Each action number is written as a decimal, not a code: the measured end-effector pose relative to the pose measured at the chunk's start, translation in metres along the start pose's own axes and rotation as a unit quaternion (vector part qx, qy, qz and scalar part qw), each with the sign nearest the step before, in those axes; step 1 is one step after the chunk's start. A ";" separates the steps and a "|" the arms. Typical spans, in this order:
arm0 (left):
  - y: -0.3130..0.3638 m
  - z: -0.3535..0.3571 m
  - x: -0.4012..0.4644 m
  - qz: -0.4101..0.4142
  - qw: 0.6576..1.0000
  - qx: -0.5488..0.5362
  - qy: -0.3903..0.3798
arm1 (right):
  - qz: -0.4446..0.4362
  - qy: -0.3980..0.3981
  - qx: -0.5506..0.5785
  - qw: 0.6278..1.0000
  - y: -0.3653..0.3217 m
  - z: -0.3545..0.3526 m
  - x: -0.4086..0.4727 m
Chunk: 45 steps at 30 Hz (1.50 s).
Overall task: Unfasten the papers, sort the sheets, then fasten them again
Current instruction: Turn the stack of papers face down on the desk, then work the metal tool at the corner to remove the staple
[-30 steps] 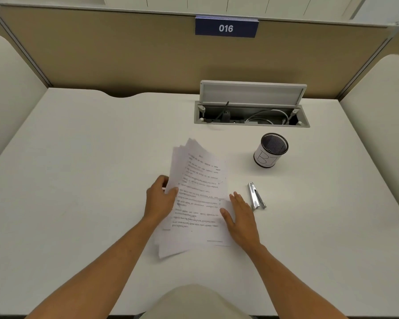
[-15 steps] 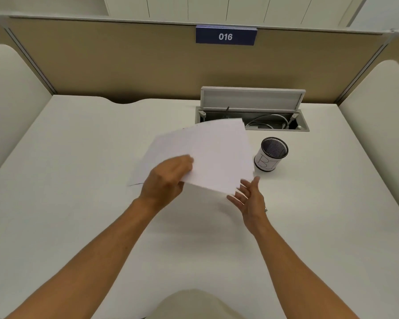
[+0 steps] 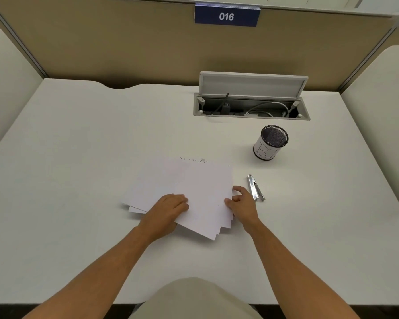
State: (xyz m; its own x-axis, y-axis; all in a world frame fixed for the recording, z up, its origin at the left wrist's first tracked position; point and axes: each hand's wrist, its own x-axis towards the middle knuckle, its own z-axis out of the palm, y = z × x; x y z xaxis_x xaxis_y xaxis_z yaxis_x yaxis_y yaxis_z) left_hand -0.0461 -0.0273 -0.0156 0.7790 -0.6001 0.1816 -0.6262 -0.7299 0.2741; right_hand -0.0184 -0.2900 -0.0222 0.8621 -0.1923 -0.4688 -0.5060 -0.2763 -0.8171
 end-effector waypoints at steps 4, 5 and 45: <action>0.000 0.007 -0.010 -0.027 0.998 -0.019 -0.062 | -0.057 0.020 -0.126 0.990 0.002 0.005 -0.002; 0.000 0.009 -0.013 -0.034 0.997 -0.025 -0.071 | -0.067 0.023 -0.155 0.985 0.002 0.006 -0.003; 0.038 0.083 0.035 -0.141 0.988 -0.065 -0.010 | -0.119 -0.035 -0.071 0.990 0.019 -0.042 -0.016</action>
State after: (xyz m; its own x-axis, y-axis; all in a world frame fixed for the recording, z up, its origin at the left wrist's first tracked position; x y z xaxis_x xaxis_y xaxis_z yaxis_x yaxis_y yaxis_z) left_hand -0.0447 -0.1032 -0.0773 0.9204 -0.3858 0.0627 -0.3737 -0.8215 0.4306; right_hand -0.0429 -0.3314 -0.0157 0.9545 -0.0417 -0.2952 -0.2832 -0.4361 -0.8542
